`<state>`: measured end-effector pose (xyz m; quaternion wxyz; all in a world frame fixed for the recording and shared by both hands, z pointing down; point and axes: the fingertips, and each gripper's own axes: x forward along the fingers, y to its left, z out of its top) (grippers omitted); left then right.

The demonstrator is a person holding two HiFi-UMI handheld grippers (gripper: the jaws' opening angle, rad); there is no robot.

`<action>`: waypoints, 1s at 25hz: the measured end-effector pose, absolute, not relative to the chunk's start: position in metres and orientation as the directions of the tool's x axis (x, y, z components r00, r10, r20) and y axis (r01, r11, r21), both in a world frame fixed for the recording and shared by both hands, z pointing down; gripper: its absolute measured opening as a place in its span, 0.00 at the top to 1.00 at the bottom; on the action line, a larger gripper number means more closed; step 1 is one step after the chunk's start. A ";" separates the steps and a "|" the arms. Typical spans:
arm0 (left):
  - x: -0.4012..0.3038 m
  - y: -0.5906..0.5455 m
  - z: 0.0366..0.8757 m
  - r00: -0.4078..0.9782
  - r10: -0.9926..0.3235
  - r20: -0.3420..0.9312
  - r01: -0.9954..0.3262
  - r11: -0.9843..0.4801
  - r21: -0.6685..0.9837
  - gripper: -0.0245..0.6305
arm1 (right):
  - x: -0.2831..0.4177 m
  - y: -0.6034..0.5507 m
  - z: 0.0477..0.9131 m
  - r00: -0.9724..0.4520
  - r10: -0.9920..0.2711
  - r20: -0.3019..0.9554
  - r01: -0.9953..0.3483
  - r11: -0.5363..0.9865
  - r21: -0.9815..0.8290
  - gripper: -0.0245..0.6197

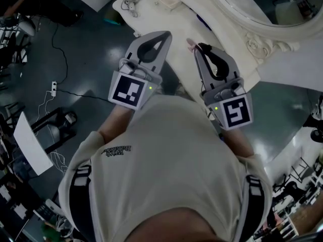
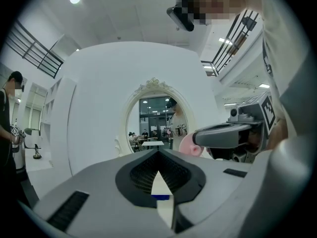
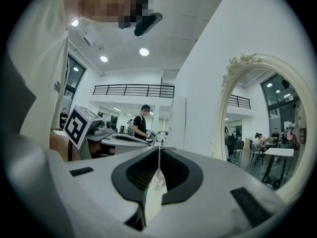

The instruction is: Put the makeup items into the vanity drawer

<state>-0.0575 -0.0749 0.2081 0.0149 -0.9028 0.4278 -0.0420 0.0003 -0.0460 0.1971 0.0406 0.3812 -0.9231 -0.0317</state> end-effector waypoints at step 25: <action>0.007 -0.061 0.220 0.749 -0.653 0.115 -0.650 -0.757 -0.062 0.94 | 0.053 -0.034 0.216 -0.576 -0.811 0.098 -0.809 0.583 0.068 0.95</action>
